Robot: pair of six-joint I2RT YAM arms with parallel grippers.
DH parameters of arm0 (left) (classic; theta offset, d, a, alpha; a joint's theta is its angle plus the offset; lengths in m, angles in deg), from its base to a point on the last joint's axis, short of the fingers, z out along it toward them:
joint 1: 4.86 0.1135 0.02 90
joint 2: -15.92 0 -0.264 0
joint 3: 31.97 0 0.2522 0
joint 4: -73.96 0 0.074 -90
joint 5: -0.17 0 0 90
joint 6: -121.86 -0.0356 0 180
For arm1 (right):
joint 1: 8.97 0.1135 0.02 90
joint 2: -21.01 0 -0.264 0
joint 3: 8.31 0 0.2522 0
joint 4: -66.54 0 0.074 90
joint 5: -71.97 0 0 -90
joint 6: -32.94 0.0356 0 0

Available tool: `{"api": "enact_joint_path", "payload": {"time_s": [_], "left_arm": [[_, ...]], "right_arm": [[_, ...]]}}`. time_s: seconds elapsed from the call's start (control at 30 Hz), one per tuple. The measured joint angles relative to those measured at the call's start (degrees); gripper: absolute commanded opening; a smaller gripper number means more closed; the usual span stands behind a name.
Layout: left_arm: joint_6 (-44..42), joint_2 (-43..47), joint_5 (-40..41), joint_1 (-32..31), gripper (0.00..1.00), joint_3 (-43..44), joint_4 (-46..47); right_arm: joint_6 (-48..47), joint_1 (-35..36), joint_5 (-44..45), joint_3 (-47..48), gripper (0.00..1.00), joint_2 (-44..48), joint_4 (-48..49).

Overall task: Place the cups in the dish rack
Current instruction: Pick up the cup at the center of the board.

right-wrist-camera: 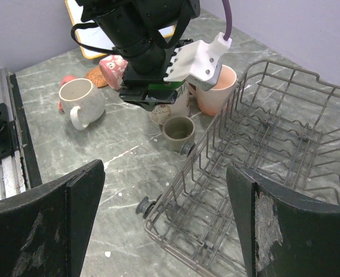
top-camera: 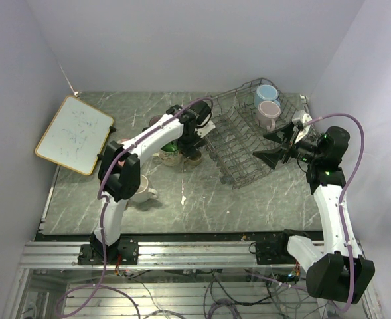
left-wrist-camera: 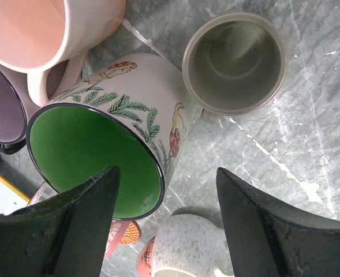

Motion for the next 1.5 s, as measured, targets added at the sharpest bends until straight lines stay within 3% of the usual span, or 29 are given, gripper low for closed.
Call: {"api": "enact_joint_path", "payload": {"time_s": [0.53, 1.2, 1.33, 1.5], "left_arm": [[0.00, 0.00, -1.22, 2.47, 0.50, -1.92, 0.39], [0.00, -0.79, -4.83, 4.20, 0.45, -1.92, 0.35], [0.02, -0.94, -5.25, 4.20, 0.37, -1.92, 0.31], [0.00, -0.96, -6.14, 4.17, 0.19, -1.92, 0.13]], "right_arm": [[0.20, 0.00, 0.00, -0.17, 0.86, 0.07, 0.37], [0.17, 0.00, 0.00, -0.24, 0.86, 0.07, 0.37], [0.15, 0.00, 0.00, -0.24, 0.86, 0.07, 0.37], [0.15, 0.00, 0.00, -0.24, 0.86, 0.07, 0.35]]}}
